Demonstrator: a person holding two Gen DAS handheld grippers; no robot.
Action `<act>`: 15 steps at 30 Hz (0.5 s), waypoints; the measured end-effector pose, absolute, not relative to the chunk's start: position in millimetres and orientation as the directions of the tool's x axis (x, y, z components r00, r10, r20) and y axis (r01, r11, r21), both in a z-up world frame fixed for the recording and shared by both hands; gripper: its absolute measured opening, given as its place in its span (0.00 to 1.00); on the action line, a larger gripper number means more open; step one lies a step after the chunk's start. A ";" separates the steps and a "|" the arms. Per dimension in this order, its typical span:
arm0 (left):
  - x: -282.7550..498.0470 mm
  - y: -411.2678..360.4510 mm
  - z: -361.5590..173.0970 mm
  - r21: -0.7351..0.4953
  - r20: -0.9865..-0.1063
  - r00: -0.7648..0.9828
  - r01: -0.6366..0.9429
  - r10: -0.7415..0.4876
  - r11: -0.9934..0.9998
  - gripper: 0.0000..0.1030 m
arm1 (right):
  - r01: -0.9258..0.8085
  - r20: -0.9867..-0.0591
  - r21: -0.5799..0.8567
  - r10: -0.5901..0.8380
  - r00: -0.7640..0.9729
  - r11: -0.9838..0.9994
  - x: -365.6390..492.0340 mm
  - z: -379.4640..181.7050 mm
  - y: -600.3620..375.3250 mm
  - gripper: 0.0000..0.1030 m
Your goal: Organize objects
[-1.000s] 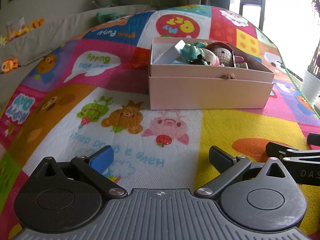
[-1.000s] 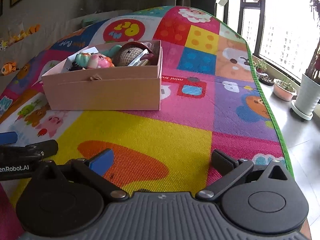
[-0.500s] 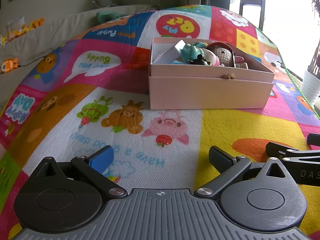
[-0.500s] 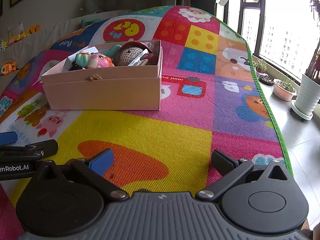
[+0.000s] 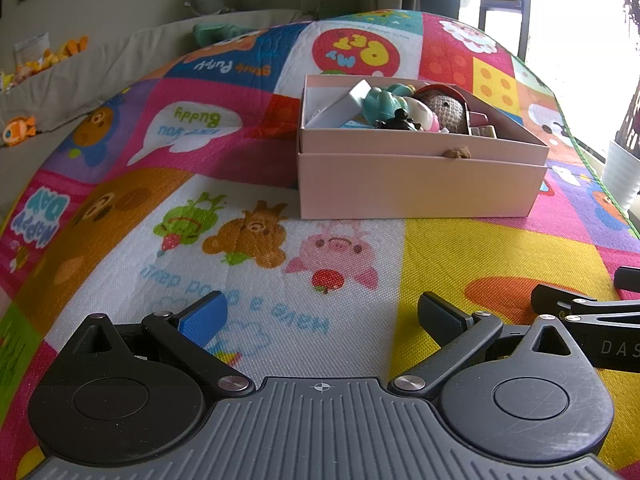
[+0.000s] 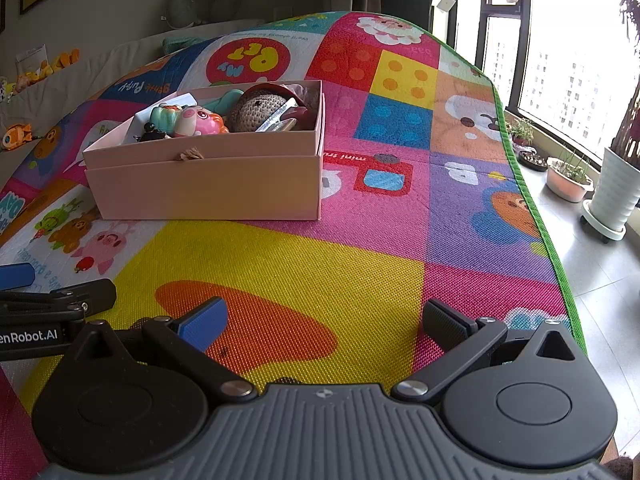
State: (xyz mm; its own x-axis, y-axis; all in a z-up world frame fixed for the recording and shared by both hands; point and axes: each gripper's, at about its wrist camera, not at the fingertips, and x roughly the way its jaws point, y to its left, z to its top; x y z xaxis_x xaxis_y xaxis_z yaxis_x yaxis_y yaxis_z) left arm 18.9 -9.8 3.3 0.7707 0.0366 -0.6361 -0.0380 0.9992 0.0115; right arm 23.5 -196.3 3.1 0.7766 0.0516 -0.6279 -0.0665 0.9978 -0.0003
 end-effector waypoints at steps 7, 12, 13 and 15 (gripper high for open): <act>18.9 -9.7 3.4 0.011 -0.636 0.771 -0.038 0.036 0.999 1.00 | -0.066 -0.628 0.000 0.052 0.777 0.998 23.5 3.0 -196.1 1.00; 19.2 -10.2 3.4 0.012 -0.636 0.771 -0.038 0.037 0.999 1.00 | -0.066 -0.628 0.000 0.052 0.777 0.998 23.3 3.0 -196.4 1.00; 19.1 -9.7 3.3 0.011 -0.636 0.771 -0.038 0.036 0.999 1.00 | -0.066 -0.628 0.000 0.052 0.777 0.998 23.5 3.0 -196.2 1.00; 19.3 -10.1 3.3 0.012 -0.636 0.771 -0.038 0.036 0.999 1.00 | -0.066 -0.628 0.000 0.052 0.777 0.998 23.3 3.0 -196.5 1.00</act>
State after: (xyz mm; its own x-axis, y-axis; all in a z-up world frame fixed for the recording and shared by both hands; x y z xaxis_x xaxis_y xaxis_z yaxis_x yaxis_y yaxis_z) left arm 19.3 -10.1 3.3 0.7707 0.0364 -0.6362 -0.0376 0.9992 0.0116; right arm 23.3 -196.5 3.0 0.7766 0.0518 -0.6278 -0.0663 0.9978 0.0004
